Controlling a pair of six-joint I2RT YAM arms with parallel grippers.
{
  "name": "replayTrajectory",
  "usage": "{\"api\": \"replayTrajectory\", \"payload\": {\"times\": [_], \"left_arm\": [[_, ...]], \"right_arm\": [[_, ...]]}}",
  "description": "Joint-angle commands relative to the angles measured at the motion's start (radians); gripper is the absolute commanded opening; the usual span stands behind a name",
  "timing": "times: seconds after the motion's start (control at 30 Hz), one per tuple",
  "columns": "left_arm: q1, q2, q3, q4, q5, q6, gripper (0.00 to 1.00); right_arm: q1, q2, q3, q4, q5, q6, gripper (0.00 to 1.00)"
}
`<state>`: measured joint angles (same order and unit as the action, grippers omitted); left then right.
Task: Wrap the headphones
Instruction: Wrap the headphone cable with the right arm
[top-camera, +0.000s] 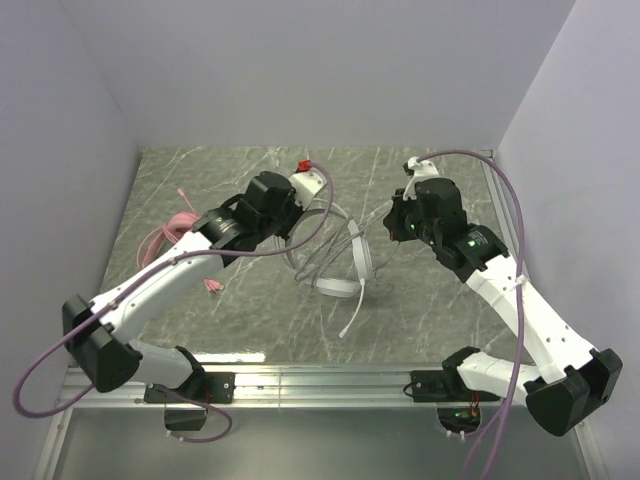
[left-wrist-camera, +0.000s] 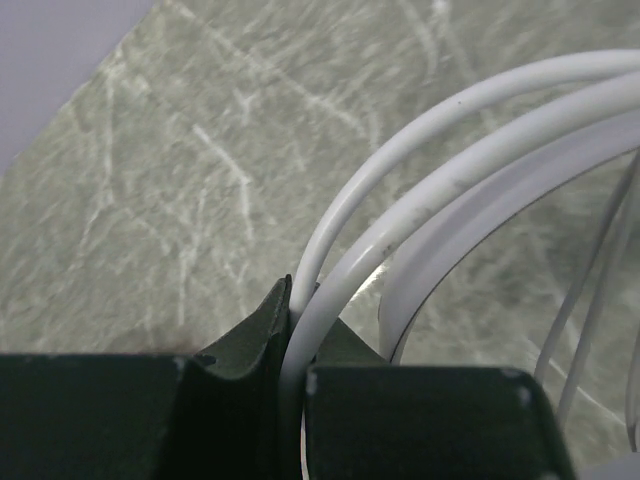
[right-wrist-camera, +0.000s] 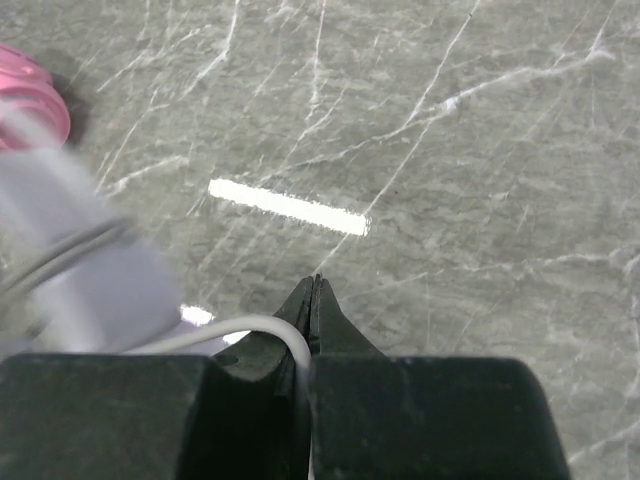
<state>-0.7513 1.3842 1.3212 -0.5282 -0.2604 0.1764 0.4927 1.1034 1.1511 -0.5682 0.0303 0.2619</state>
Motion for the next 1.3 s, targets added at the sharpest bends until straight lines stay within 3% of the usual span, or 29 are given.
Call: {"api": "replayTrajectory", "payload": {"times": [0.0, 0.2, 0.57, 0.67, 0.77, 0.93, 1.27], "left_arm": [[0.004, -0.109, 0.019, -0.096, 0.234, -0.037, 0.0], [0.004, -0.14, 0.113, -0.164, 0.389, -0.15, 0.0], [0.006, -0.155, 0.177, -0.136, 0.473, -0.377, 0.0], [0.004, -0.172, 0.188, -0.116, 0.5, -0.423, 0.0], [0.006, -0.172, 0.216, -0.122, 0.497, -0.46, 0.0], [0.004, -0.154, 0.246, -0.153, 0.503, -0.503, 0.0], [0.004, -0.109, 0.315, -0.188, 0.463, -0.572, 0.0]], "right_arm": [[-0.037, -0.008, -0.043, 0.183, 0.06, -0.024, 0.0], [-0.045, -0.022, -0.178, 0.339, -0.01, -0.012, 0.03], [-0.051, -0.013, -0.347, 0.565, -0.171, 0.053, 0.04], [-0.052, -0.019, -0.402, 0.631, -0.214, 0.068, 0.07], [-0.054, -0.027, -0.448, 0.672, -0.227, 0.095, 0.23], [-0.057, -0.05, -0.533, 0.8, -0.27, 0.123, 0.33], [-0.056, -0.04, -0.608, 0.978, -0.313, 0.175, 0.34]]}}
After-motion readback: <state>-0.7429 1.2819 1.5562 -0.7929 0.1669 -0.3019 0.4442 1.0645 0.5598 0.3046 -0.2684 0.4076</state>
